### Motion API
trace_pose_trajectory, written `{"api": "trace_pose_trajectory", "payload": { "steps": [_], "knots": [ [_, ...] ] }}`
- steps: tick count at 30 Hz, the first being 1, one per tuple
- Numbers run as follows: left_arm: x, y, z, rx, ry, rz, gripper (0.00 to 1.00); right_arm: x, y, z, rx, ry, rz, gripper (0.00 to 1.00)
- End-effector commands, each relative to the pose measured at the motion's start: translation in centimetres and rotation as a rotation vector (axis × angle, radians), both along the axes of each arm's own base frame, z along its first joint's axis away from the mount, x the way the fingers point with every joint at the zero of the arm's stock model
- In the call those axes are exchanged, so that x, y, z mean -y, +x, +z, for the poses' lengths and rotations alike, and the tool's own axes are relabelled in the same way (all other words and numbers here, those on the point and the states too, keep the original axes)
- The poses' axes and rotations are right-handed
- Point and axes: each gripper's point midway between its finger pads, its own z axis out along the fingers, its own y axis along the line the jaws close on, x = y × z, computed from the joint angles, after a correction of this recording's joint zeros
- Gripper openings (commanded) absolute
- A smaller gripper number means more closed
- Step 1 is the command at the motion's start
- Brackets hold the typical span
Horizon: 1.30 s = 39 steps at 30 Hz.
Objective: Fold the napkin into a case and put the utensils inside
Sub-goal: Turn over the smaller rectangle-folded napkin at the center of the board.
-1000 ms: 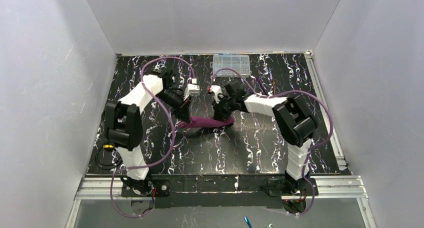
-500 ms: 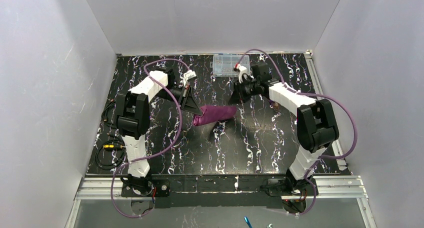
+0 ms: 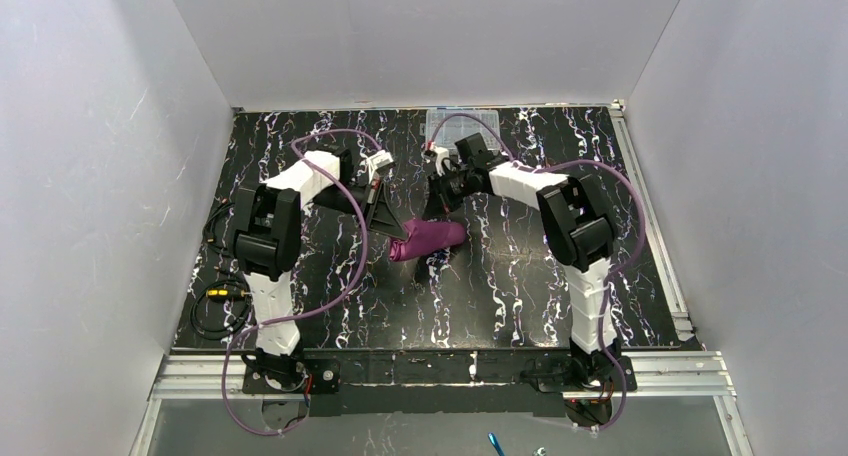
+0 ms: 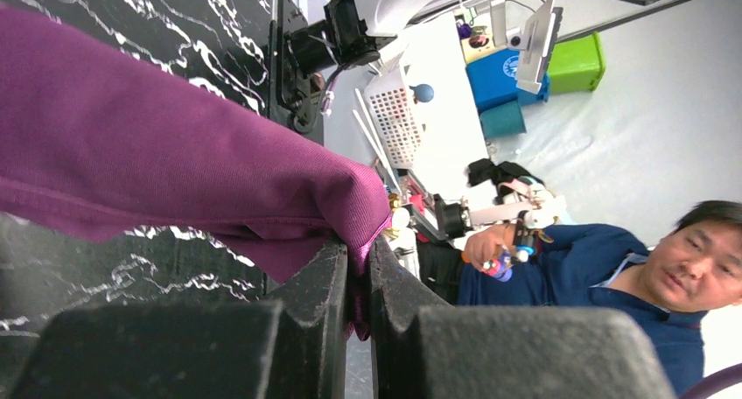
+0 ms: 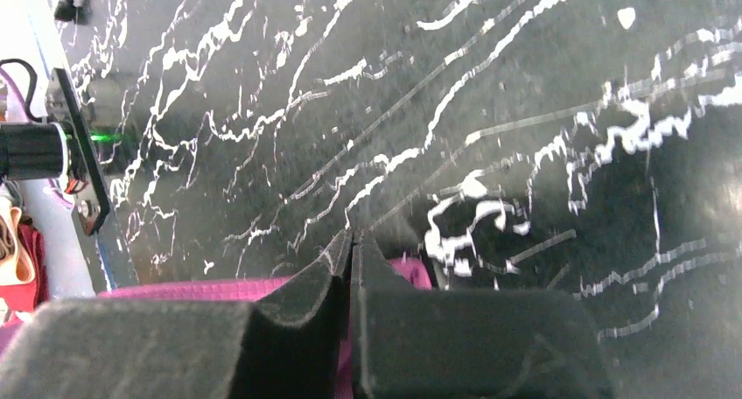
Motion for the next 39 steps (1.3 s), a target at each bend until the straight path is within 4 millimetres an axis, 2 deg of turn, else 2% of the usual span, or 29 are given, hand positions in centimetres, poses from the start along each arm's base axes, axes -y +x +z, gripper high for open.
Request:
{"api": "trace_pose_trajectory", "payload": {
  "steps": [1,4,6,9,12,14,15,18,23,28,30,34,36,38,39],
  "knots": [
    [2.6,-1.0,5.0,-0.021,-0.068,-0.032,0.00,0.7,1.8,4.7,0.120,0.071,-0.068,0.11],
    [5.4,-1.8,6.2,0.031,-0.106,-0.117,0.00,1.8,3.1,5.7,0.157,0.027,-0.126,0.10],
    [7.0,-1.9,7.1,0.038,-0.138,-0.147,0.00,3.3,4.1,7.5,0.199,0.026,-0.183,0.09],
    [8.7,-2.0,8.1,0.072,-0.176,-0.185,0.00,7.7,6.4,10.0,0.277,-0.055,-0.364,0.07],
    [10.3,-1.7,8.8,0.081,-0.223,-0.197,0.00,11.6,7.6,13.2,0.381,-0.071,-0.515,0.06],
    [11.6,-2.1,9.6,0.100,-0.249,-0.233,0.00,12.7,7.7,14.9,0.433,-0.078,-0.543,0.08],
    [12.1,-2.4,10.2,0.117,-0.262,-0.252,0.00,12.4,7.4,15.2,0.431,-0.064,-0.520,0.09],
    [12.3,-2.7,10.4,0.128,-0.269,-0.261,0.00,9.9,5.8,14.3,0.308,0.024,-0.383,0.09],
    [10.3,-2.1,8.5,0.095,-0.239,-0.192,0.00,5.9,0.9,9.7,0.025,0.179,-0.160,0.03],
    [9.3,-0.7,8.2,0.093,-0.232,-0.148,0.00,3.4,-3.2,6.5,-0.145,0.269,-0.023,0.02],
    [8.5,0.2,8.1,0.084,-0.225,-0.115,0.00,3.2,-4.7,5.6,-0.206,0.264,0.034,0.01],
    [5.6,1.9,7.2,0.067,-0.187,-0.026,0.00,3.9,-6.0,3.7,-0.256,0.221,0.057,0.01],
    [3.9,2.2,6.0,0.066,-0.144,-0.002,0.00,4.0,-6.1,3.0,-0.273,0.210,0.041,0.01],
    [2.7,2.1,5.4,0.073,-0.108,0.004,0.00,4.8,-4.5,1.1,-0.238,0.091,-0.053,0.01],
    [2.4,1.7,5.2,0.093,-0.083,-0.017,0.00,5.5,-3.5,0.6,-0.212,0.031,-0.095,0.06]
  ]
}}
